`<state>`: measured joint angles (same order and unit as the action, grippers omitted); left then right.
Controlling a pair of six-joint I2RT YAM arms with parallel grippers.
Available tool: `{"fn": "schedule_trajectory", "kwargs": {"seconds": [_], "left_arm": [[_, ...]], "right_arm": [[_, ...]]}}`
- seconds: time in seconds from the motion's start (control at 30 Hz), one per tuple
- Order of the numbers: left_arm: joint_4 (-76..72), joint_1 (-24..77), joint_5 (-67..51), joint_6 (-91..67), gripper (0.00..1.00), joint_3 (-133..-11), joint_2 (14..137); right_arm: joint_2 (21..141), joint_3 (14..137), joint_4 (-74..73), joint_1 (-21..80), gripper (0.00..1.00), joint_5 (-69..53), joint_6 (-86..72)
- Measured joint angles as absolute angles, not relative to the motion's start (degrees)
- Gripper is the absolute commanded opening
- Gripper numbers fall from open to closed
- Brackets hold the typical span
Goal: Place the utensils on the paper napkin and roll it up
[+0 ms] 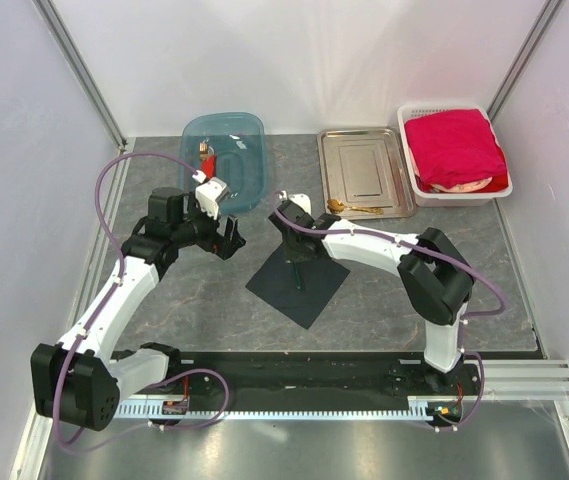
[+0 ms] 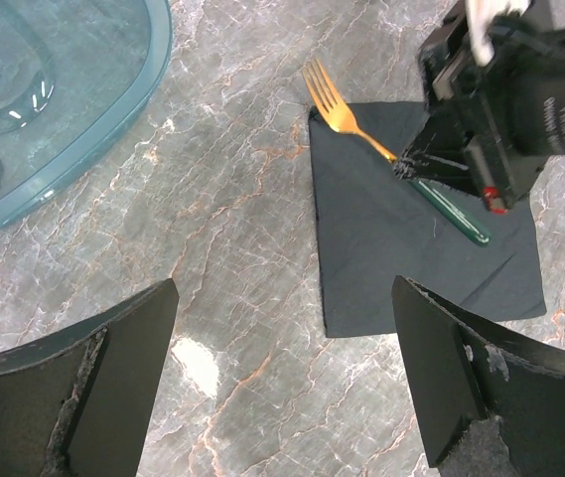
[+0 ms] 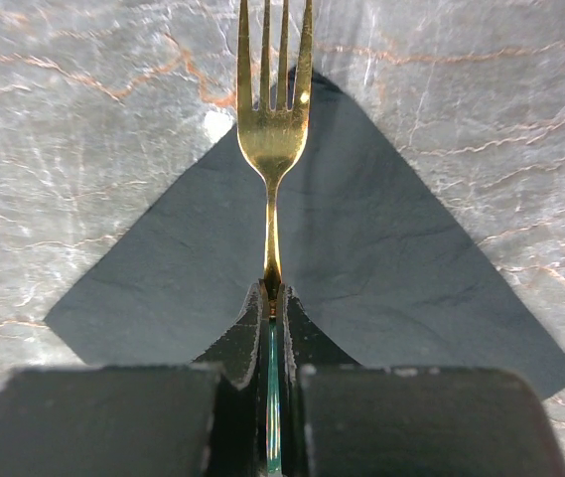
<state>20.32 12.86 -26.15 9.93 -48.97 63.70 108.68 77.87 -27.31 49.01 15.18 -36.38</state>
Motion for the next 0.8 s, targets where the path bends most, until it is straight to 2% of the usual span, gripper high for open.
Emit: {"fn": "schedule_trajectory", "kwargs": {"seconds": [0.8], "left_arm": [[19.5, 12.9, -26.1, 9.9, 0.97, -48.8, 63.7]], "right_arm": [[113.1, 77.5, -26.9, 49.2, 0.00, 14.6, -37.8]]}}
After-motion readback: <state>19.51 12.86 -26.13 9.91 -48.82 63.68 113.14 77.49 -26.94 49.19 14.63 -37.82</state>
